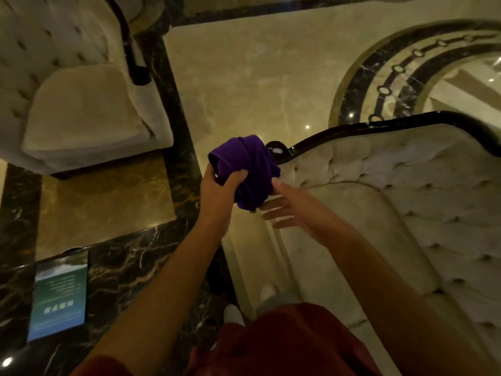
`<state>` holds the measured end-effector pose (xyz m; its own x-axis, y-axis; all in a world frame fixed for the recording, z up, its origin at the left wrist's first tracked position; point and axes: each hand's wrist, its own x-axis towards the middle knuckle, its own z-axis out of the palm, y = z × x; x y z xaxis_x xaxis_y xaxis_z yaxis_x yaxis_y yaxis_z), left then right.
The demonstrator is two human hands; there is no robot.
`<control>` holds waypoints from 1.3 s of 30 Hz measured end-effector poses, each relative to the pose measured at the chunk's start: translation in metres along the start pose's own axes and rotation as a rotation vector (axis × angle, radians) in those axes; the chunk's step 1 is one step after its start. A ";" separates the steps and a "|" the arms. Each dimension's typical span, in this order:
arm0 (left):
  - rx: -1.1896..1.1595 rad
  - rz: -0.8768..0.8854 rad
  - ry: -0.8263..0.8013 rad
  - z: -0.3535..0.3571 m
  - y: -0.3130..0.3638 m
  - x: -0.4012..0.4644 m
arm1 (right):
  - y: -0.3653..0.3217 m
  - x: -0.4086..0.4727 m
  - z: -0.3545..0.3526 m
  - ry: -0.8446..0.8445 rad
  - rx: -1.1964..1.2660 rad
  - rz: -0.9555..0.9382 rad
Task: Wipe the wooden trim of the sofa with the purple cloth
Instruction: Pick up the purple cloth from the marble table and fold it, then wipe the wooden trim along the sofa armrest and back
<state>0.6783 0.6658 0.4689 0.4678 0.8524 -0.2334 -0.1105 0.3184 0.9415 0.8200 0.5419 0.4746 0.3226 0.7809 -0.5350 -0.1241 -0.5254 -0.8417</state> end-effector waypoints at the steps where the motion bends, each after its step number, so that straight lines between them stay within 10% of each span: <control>1: -0.051 -0.046 -0.006 0.014 -0.005 0.007 | 0.005 0.011 0.001 -0.023 0.060 0.016; 10: -0.011 -0.303 -0.099 0.075 -0.037 0.088 | -0.008 0.127 -0.067 0.289 0.560 -0.145; 17: 0.247 -0.357 -0.269 0.092 -0.037 0.171 | -0.043 0.189 -0.145 0.043 0.101 -0.111; 26: 0.457 -0.226 -0.132 0.126 -0.088 0.250 | -0.028 0.251 -0.128 0.542 0.086 -0.112; 31: 0.622 -0.134 -0.407 0.124 -0.117 0.269 | -0.011 0.287 -0.105 0.653 0.164 -0.021; 36: 0.460 -0.489 -0.619 0.054 -0.161 0.336 | 0.021 0.340 -0.138 0.668 -0.299 -0.033; 39: 0.810 -0.390 -0.500 0.012 -0.202 0.370 | 0.032 0.376 -0.160 0.696 -0.437 -0.106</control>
<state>0.8843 0.9125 0.1954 0.6764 0.4206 -0.6047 0.6655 0.0027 0.7464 1.0871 0.7650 0.2578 0.8369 0.5214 -0.1666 0.2690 -0.6568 -0.7044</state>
